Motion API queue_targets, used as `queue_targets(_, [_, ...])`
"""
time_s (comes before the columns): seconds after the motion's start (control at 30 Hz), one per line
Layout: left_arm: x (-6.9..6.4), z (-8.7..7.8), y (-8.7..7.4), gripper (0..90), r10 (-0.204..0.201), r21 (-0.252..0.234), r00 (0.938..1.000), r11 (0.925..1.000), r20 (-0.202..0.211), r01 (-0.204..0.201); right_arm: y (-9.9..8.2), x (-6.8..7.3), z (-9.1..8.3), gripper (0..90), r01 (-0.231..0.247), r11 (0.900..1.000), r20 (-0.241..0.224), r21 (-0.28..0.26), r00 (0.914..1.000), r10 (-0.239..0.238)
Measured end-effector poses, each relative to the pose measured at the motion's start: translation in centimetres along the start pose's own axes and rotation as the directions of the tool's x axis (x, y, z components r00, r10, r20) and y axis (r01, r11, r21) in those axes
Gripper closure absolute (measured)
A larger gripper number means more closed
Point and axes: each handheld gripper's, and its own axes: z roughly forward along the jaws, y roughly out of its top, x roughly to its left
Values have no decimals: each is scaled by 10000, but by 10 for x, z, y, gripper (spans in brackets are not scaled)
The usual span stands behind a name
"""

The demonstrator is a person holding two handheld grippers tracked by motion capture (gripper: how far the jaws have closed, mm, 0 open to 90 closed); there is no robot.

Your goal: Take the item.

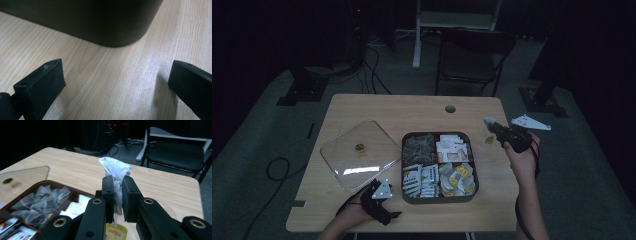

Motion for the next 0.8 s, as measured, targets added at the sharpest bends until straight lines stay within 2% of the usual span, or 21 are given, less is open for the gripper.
queue_targets(0.17, [0, 0, 0, 11, 0, -1, 10000, 10000, 2, 0, 1, -12, 6, 818, -133, 9999, 250, -12, 9996, 134])
queue_targets(0.37, [0, 0, 0, 11, -4, 0, 10000, 10000, 3, 4, 2, -28, 17, 818, -496, 9988, 486, -37, 9976, 497])
queue_targets(0.53, [0, 0, 0, 11, -4, 2, 10000, 10000, 3, 4, -5, -39, 27, 818, -905, 9959, 561, 26, 9943, 903])
queue_targets(0.63, [0, 0, 0, 11, -5, 0, 10000, 10000, 3, 5, -11, -48, 37, 818, -1129, 9932, 738, 266, 9911, 1107])
queue_targets(0.8, [0, 0, 0, 11, -5, 1, 10000, 10000, 4, 5, -17, -54, 46, 818, -1271, 9908, 875, 456, 9886, 1228])
